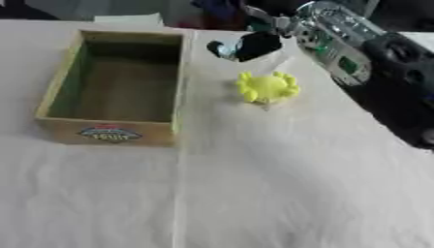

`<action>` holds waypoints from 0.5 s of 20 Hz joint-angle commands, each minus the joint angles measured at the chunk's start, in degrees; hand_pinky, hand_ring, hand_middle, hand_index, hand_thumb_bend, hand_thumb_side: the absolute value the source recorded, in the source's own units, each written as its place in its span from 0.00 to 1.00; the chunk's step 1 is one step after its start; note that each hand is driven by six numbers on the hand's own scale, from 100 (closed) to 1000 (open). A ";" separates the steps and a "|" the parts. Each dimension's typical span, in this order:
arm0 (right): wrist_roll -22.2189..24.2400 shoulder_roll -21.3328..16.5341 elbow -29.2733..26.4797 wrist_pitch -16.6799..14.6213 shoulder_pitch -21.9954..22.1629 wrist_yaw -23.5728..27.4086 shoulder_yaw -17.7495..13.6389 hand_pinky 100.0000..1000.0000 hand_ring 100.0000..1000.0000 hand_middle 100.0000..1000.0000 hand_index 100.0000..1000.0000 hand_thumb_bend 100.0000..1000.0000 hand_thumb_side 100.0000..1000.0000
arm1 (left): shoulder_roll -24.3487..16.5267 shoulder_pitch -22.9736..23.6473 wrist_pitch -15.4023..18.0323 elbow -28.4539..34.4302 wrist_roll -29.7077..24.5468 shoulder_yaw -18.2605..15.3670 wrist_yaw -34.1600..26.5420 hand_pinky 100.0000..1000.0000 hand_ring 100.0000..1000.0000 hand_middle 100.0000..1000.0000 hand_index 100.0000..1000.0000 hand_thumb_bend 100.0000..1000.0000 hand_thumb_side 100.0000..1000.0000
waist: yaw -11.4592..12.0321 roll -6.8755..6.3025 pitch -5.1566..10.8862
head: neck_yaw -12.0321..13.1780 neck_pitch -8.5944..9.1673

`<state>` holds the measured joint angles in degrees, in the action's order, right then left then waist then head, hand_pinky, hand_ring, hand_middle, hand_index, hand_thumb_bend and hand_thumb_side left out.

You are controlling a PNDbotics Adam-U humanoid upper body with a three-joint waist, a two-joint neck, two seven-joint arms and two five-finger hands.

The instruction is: Pick up objects on the table and place them in the box.

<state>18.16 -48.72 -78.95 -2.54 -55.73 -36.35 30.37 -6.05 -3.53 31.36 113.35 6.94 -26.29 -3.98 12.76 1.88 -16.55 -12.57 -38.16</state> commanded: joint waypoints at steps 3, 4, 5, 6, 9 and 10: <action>4.36 -0.44 4.34 -4.40 -1.00 -4.60 -1.74 0.96 0.93 0.92 1.00 0.35 0.69 | -0.83 -0.18 -0.22 1.24 -0.15 -0.21 0.14 0.45 0.51 0.51 0.74 0.00 0.60 | -0.09 -0.14 1.17 | -0.03 0.81; 5.25 -0.43 5.24 -5.29 -0.86 -5.20 -1.92 0.97 0.93 0.93 1.00 0.37 0.67 | -0.83 -0.16 -0.22 1.24 -0.12 -0.23 0.14 0.45 0.51 0.51 0.74 0.00 0.60 | -0.07 -0.15 1.19 | 0.00 0.83; 6.18 -0.44 6.00 -6.21 -0.74 -5.73 -2.16 0.97 0.94 0.93 1.00 0.38 0.65 | -0.82 -0.13 -0.23 1.24 -0.10 -0.24 0.15 0.45 0.51 0.51 0.74 0.00 0.60 | -0.05 -0.16 1.21 | 0.05 0.83; 7.07 -0.51 6.59 -7.10 -0.63 -6.21 -2.43 0.97 0.94 0.94 1.00 0.39 0.61 | -0.82 -0.10 -0.23 1.24 -0.09 -0.25 0.16 0.45 0.51 0.51 0.74 0.00 0.60 | -0.05 -0.17 1.23 | 0.09 0.85; 9.68 -1.05 7.87 -9.71 -0.24 -7.93 -3.44 0.97 0.94 0.94 1.00 0.36 0.60 | -0.84 -0.09 -0.23 1.24 -0.03 -0.30 0.19 0.45 0.51 0.51 0.74 0.00 0.60 | -0.10 -0.14 1.26 | 0.17 0.90; 10.52 -1.22 8.14 -10.55 -0.16 -8.61 -3.89 0.97 0.94 0.95 1.00 0.33 0.58 | -0.85 -0.11 -0.24 1.24 -0.01 -0.32 0.20 0.45 0.51 0.51 0.74 0.00 0.60 | -0.13 -0.13 1.26 | 0.20 0.91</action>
<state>27.69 -48.17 -71.07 -12.08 -55.08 -43.90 27.84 -6.05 -3.54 31.22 113.35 6.90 -26.29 -3.97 12.68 1.88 -16.55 -12.45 -37.92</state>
